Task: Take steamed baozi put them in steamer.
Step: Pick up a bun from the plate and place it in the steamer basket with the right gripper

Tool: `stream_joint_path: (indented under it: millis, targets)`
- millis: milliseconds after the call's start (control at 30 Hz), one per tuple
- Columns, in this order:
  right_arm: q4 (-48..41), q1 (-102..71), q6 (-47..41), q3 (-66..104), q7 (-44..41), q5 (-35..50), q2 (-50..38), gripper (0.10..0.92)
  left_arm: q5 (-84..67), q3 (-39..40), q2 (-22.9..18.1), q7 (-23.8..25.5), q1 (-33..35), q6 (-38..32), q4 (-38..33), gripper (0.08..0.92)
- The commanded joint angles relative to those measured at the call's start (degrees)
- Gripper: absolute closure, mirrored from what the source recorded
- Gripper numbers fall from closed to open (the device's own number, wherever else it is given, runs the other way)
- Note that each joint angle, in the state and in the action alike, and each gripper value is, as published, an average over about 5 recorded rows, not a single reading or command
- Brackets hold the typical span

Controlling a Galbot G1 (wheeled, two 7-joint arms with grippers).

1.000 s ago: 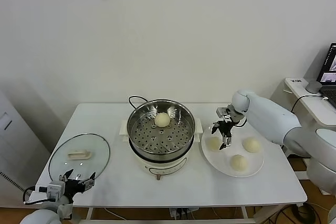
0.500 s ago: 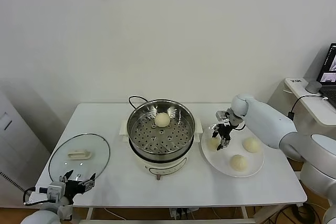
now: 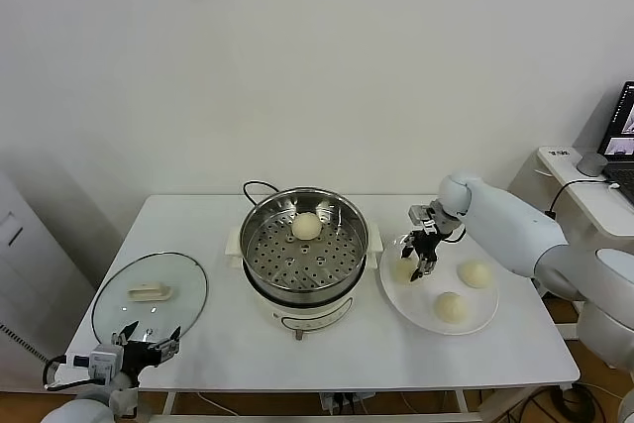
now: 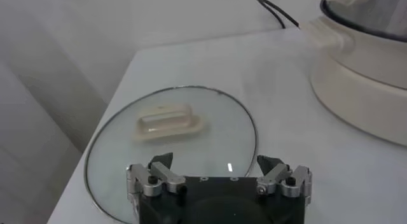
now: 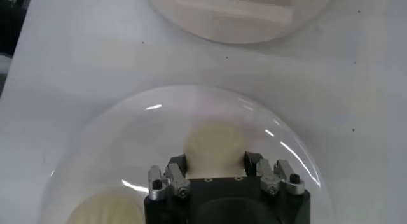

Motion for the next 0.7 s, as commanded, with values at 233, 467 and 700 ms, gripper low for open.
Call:
stream_joint_path:
  millis: [233, 467, 700]
  targets:
    - [20.15, 28.42, -7.98, -24.55, -0.85, 25.81, -6.84, 0.465, 0.38, 0.15, -0.16, -0.06, 0.3, -0.16, -0.29, 0.177]
    - [25.66, 40.04, -15.16, -30.78, 2.11, 42.78, -5.38, 0.465, 0.33, 0.22, 0.45, -0.14, 0.23, -0.19, -0.62, 0.177]
    - [28.55, 38.72, -20.57, -28.74, 10.73, 53.17, -0.91, 0.465, 0.34, 0.4, 0.38, -0.18, 0.11, -0.14, -0.95, 0.177]
